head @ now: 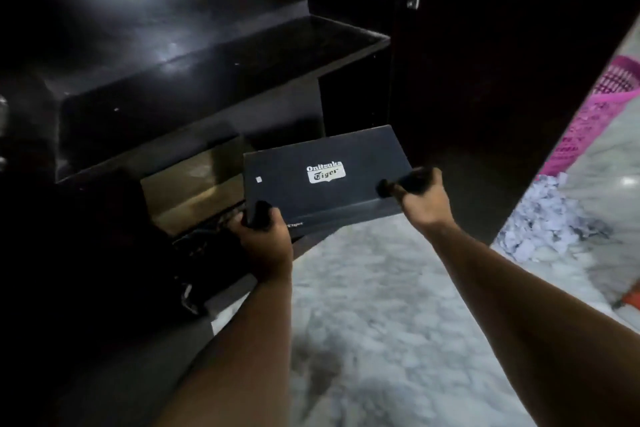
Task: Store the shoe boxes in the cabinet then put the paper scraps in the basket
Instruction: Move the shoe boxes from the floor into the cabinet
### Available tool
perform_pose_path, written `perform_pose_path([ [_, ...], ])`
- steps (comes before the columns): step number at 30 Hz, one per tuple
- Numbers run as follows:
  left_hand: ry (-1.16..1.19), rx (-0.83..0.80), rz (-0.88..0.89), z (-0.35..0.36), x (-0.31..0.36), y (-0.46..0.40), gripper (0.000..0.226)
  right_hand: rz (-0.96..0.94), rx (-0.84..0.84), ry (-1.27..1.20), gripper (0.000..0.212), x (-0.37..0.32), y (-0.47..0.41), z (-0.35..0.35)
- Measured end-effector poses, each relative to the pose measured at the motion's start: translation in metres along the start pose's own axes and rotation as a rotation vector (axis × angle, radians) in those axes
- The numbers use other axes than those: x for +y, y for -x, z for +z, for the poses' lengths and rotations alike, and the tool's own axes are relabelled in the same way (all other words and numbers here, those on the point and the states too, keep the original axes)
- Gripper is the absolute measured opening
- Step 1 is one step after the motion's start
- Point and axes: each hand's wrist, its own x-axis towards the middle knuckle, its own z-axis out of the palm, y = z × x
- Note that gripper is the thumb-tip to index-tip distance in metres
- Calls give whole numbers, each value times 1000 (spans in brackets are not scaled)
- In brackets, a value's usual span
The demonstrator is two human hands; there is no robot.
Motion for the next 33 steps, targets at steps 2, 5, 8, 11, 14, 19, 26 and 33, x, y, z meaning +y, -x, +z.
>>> perform_pose_path([
  [2,79,95,3,-4,7,-37,67,-79,-75,-65,62,-25,-23,37],
  [5,173,139,2,-15,7,-91,66,-217,-144,-163,48,-53,-48,105],
  [8,143,217,-15,-29,-10,-143,69,-280,-251,-216,41,-62,-64,177],
  [11,7,260,-99,-41,-26,-175,61,-280,-328,-200,55,-62,-76,231],
  [14,-56,190,-164,-37,-34,-204,71,-274,-317,-201,52,-78,-85,263],
  [19,-102,35,-414,-22,-23,-254,86,-246,-332,-42,54,-107,-110,287],
  [26,76,-120,-501,-14,-28,-254,81,-162,-364,52,53,-116,-114,300],
  [33,-328,-39,-427,-10,-48,-172,77,-110,-207,-13,90,-66,-74,254],
])
